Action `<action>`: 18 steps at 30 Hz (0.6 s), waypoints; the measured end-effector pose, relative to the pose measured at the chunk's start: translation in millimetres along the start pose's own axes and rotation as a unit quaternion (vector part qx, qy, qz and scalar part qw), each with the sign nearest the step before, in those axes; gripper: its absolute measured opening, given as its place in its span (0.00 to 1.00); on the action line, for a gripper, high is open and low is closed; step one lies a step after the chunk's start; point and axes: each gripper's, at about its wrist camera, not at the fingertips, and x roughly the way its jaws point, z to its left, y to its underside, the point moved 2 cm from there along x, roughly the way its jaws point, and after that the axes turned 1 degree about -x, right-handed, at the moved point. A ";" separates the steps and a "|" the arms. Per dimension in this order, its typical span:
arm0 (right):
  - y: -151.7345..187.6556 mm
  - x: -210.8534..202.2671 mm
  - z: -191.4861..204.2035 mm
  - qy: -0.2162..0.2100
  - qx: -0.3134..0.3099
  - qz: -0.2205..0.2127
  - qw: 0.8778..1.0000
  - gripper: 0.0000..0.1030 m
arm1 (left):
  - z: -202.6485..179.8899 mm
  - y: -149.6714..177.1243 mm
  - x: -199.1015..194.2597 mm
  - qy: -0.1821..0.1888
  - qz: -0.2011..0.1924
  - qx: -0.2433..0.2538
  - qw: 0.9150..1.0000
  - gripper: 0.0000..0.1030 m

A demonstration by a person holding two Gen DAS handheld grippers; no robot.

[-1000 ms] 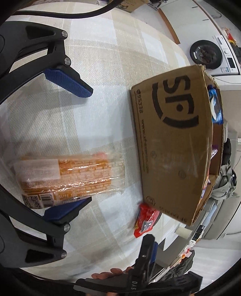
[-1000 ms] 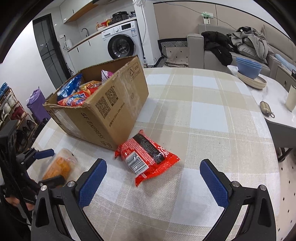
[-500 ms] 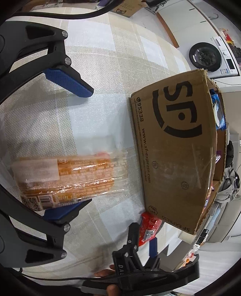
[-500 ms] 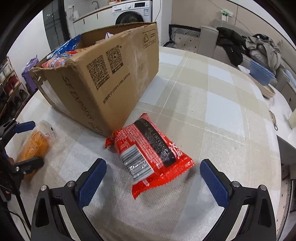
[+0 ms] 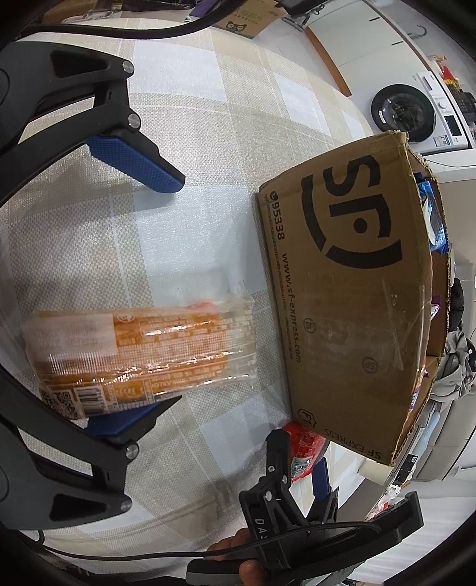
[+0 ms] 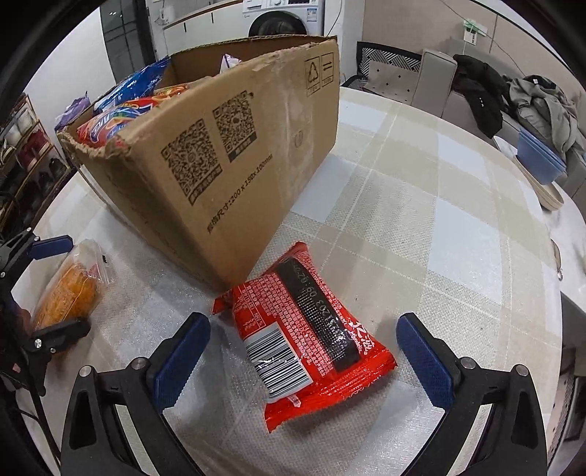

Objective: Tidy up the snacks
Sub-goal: 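Close left gripper on the orange bread loaf while right gripper closes on the red chip bag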

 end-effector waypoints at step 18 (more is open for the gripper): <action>24.9 -18.8 49.1 -0.036 -0.055 -0.026 0.998 0.85 | 2.1 4.4 -1.4 0.001 0.000 0.004 1.000 0.99</action>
